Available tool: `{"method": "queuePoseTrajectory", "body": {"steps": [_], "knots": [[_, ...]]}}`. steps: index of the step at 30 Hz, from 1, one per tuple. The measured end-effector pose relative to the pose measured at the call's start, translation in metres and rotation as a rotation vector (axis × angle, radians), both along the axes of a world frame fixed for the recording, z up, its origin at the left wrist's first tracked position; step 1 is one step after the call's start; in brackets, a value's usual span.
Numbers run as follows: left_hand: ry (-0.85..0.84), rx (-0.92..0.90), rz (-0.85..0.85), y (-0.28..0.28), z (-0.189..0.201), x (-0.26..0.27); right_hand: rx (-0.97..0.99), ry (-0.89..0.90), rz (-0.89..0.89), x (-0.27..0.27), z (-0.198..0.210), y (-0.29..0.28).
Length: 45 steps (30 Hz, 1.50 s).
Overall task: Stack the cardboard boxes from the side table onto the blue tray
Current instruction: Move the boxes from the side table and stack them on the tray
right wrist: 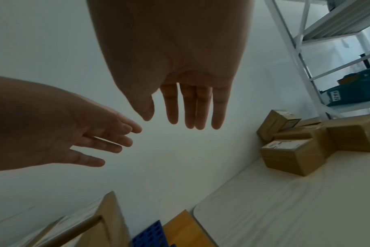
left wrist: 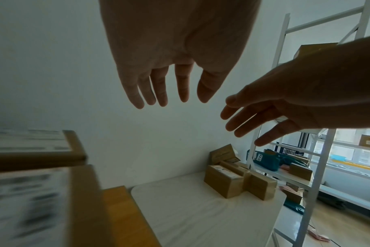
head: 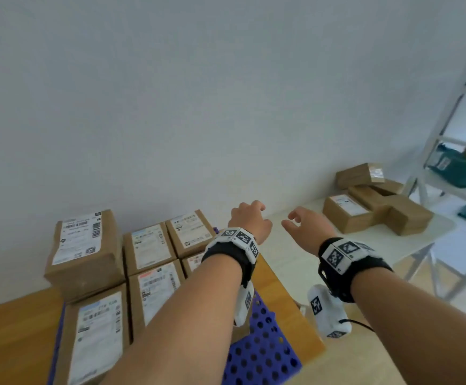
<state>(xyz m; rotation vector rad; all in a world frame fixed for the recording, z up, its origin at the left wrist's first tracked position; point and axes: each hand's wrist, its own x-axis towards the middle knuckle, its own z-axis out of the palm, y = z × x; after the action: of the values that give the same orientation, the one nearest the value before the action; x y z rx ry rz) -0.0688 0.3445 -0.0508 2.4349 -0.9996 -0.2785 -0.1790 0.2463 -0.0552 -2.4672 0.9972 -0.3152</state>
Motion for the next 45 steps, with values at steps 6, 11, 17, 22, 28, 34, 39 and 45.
{"method": "queuePoseTrajectory", "body": {"steps": [6,11,17,22,28,34,39,45], "knots": [[0.025,0.016,-0.013,-0.084,-0.009,-0.041,0.029,0.010,-0.025,-0.043,-0.009,-0.077],[0.076,0.035,-0.007,-0.157,-0.029,-0.080,0.095,0.010,-0.065,-0.085,-0.025,-0.147],[0.146,0.029,0.011,-0.229,-0.046,-0.111,0.121,0.043,-0.087,-0.126,-0.025,-0.222],[0.170,0.054,0.026,-0.267,-0.061,-0.116,0.167,0.045,-0.110,-0.142,-0.035,-0.268],[0.213,0.082,0.040,-0.312,-0.080,-0.107,0.196,0.072,-0.121,-0.139,-0.067,-0.321],[0.243,0.068,0.070,-0.370,-0.095,-0.074,0.192,0.110,-0.113,-0.109,-0.078,-0.381],[0.285,0.054,0.097,-0.424,-0.106,-0.034,0.243,0.119,-0.126,-0.066,-0.079,-0.433],[0.347,0.092,0.135,-0.461,-0.131,0.003,0.278,0.140,-0.098,-0.027,-0.100,-0.466]]}}
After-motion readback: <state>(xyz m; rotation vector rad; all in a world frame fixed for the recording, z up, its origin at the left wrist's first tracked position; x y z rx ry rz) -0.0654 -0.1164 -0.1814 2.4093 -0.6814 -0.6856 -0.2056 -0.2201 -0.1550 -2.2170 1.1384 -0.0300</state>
